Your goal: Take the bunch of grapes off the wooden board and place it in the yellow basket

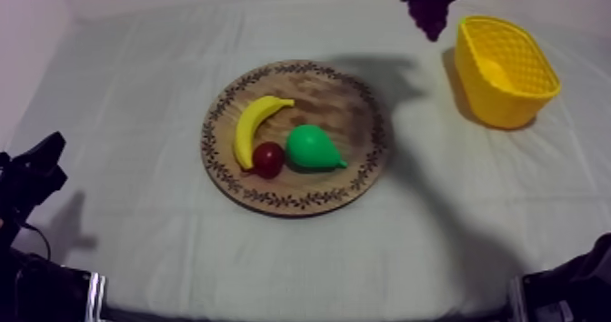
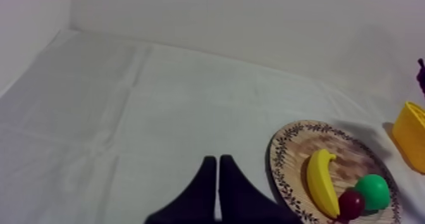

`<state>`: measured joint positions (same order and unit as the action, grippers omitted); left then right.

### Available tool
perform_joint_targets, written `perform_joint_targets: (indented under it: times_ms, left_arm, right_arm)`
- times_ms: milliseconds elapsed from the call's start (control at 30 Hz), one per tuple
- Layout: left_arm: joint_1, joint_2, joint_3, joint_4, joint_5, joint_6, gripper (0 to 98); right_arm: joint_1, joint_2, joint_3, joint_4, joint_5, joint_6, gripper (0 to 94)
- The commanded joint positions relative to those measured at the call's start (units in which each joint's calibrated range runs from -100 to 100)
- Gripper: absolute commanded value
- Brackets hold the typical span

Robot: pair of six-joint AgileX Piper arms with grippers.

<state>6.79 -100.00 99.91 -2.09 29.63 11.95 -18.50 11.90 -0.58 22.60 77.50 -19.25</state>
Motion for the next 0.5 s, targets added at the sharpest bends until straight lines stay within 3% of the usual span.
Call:
perform_joint_targets:
  times_ms: [0,467]
  left_arm:
    - [-0.02,0.00,-0.02,0.01,0.03,-0.01,0.1]
    - [-0.02,0.00,-0.02,0.01,0.03,-0.01,0.1]
  right_arm:
    - [2.50,-1.24,0.72,0.18,-1.52,0.81,32.8]
    - [14.61,-5.38,7.48,-0.73,-13.69,6.27,32.4]
